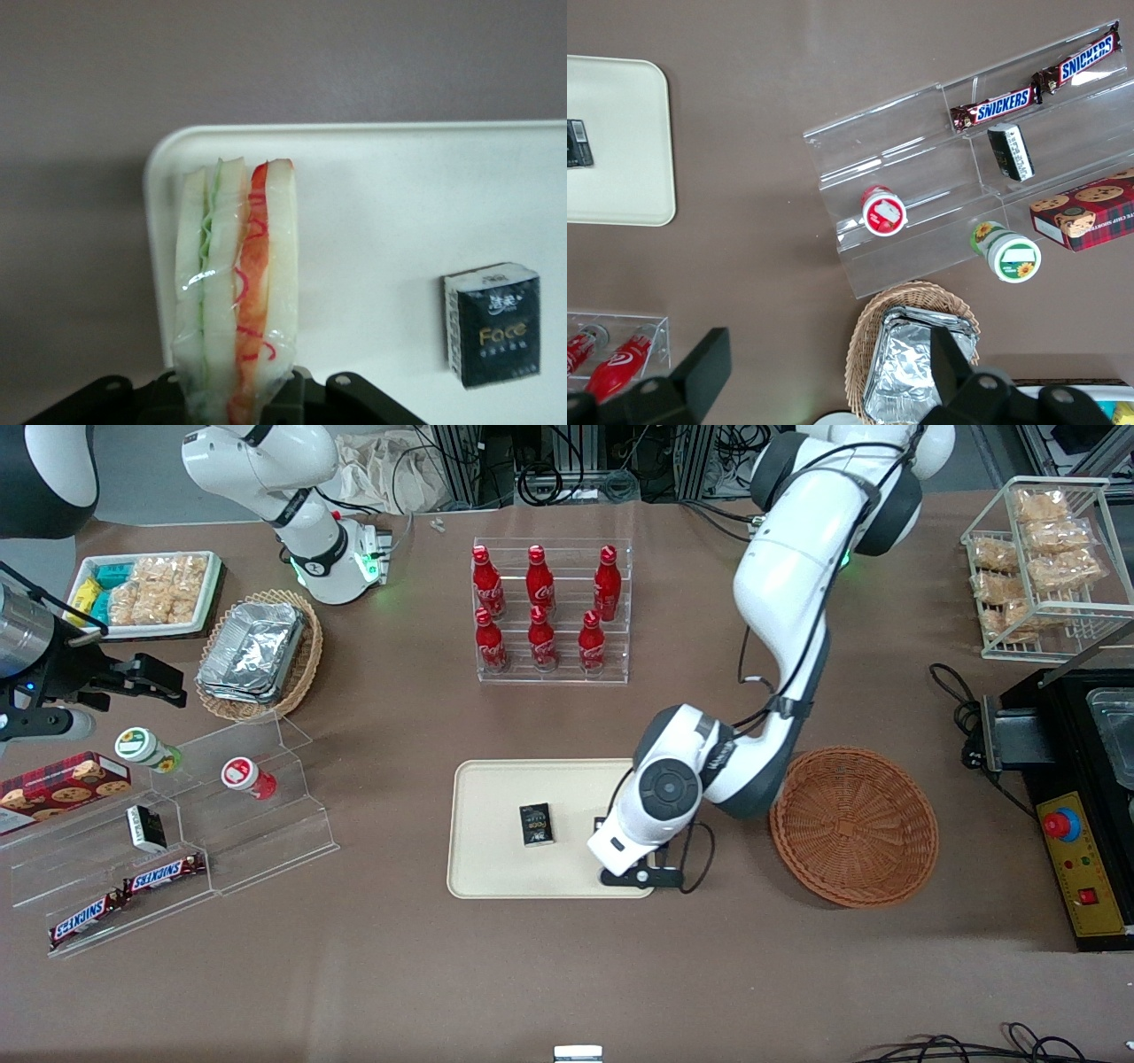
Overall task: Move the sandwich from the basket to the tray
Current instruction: 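Carry the held sandwich over the cream tray beside the tissue box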
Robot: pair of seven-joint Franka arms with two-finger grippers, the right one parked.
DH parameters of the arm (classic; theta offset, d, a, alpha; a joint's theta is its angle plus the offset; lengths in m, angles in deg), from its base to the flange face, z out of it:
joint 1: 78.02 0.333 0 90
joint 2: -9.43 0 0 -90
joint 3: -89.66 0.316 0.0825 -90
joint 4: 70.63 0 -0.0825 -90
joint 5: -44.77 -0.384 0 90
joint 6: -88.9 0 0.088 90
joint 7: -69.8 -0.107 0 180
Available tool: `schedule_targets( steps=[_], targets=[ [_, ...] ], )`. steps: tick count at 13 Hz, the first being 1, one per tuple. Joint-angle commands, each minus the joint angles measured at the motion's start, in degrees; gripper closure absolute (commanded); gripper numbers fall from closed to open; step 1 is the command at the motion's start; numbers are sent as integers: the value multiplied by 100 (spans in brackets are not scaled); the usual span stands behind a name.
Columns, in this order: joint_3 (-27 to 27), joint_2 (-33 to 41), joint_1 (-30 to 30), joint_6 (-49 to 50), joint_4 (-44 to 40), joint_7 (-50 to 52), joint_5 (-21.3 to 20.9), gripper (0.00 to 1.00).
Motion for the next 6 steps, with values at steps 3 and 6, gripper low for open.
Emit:
schedule_targets(
  steps=[3,6],
  targets=[
    [92,-97,-92,72,-112,149,-56,0],
    [258,753,-13,695,186,439,-56,0]
  ],
)
